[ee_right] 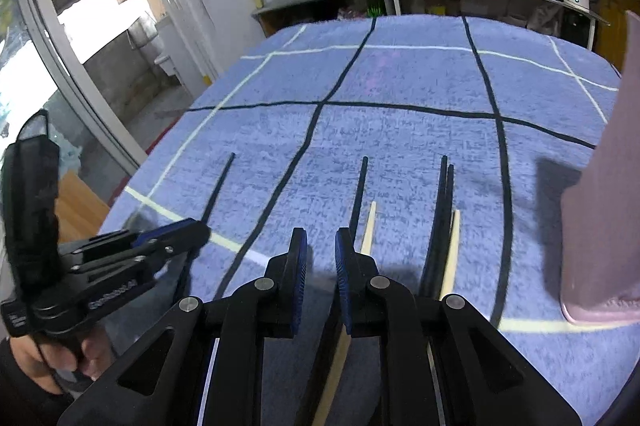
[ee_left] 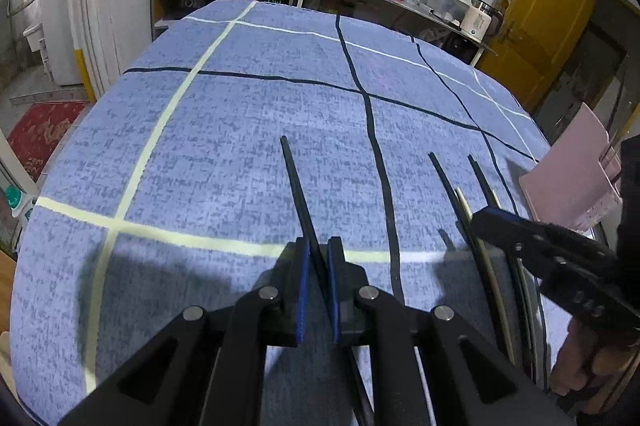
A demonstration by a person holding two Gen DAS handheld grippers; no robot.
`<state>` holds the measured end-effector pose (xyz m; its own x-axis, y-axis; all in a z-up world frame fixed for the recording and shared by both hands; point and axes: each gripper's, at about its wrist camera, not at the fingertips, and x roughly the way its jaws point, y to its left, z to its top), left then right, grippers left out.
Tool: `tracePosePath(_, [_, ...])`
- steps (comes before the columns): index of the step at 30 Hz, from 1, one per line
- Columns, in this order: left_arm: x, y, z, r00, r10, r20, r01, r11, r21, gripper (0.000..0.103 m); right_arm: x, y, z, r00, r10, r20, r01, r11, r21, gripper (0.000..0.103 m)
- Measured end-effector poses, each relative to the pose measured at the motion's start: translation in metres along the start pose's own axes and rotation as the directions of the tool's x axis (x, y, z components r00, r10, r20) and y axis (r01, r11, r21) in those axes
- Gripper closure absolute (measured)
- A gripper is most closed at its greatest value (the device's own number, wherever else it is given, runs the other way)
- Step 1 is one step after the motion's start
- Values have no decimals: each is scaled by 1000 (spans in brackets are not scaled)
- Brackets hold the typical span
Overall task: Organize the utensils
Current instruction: 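Close the left tool on a black chopstick while the right tool grasps another black chopstick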
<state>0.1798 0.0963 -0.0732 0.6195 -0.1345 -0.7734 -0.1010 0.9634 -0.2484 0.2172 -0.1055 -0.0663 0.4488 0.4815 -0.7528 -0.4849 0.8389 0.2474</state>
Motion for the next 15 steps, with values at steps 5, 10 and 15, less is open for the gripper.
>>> tracePosePath(5, [3, 1, 4, 1000, -12, 2, 12, 1000, -3, 92, 9, -4, 2, 999, -29, -17, 29, 1000, 12, 88])
tracePosePath(10, [6, -3, 7, 1000, -16, -5, 16, 1000, 14, 86, 17, -2, 7, 998, -54, -32, 54, 999, -3, 88])
tracePosePath(15, [11, -5, 15, 999, -18, -26, 19, 1000, 14, 84, 21, 0, 11, 996, -77, -40, 77, 997, -11, 88])
